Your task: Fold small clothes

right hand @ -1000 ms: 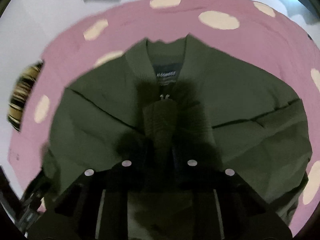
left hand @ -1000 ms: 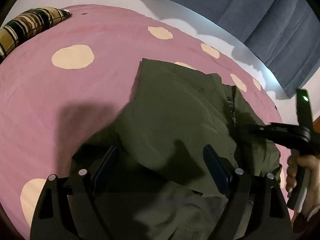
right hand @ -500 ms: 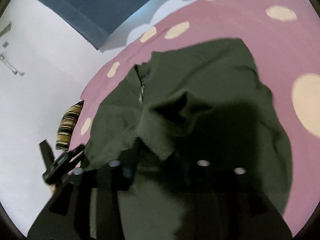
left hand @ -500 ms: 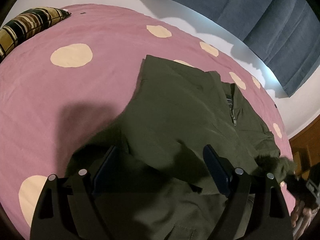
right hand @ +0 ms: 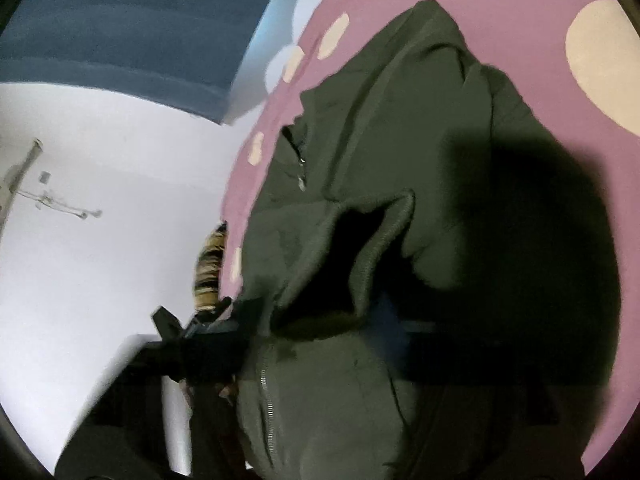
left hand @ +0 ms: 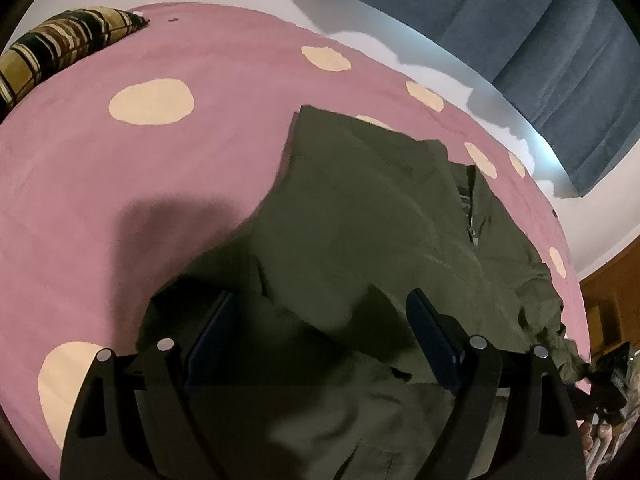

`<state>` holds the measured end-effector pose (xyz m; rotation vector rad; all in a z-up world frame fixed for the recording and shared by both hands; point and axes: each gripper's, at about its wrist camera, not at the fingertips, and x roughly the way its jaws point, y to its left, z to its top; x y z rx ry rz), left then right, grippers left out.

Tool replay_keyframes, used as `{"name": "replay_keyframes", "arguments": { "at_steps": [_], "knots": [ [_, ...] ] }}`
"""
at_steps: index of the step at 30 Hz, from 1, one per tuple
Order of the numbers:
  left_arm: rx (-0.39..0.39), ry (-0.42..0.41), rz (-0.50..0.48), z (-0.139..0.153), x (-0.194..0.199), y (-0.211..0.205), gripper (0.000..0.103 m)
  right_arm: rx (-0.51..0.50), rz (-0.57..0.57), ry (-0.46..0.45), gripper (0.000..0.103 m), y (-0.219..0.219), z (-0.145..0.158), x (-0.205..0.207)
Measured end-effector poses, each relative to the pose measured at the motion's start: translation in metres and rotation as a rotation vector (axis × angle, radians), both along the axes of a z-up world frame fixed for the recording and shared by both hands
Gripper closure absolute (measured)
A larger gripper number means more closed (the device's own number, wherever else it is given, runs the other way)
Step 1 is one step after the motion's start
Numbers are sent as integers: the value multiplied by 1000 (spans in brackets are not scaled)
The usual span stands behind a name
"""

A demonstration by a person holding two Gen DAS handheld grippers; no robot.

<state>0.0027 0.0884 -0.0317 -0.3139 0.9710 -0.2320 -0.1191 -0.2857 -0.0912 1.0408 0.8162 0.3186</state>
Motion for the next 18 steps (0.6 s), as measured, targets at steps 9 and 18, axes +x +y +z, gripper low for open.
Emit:
{"name": "replay_keyframes", "arguments": {
  "at_steps": [9,18],
  "knots": [
    [6,-6,3,-1,-2,1,18,-517,16,-352,86,48,110,-4],
    [24,8,-4,-7,-2,1,18,-480,13,0,84,-7,8,34]
  ]
}}
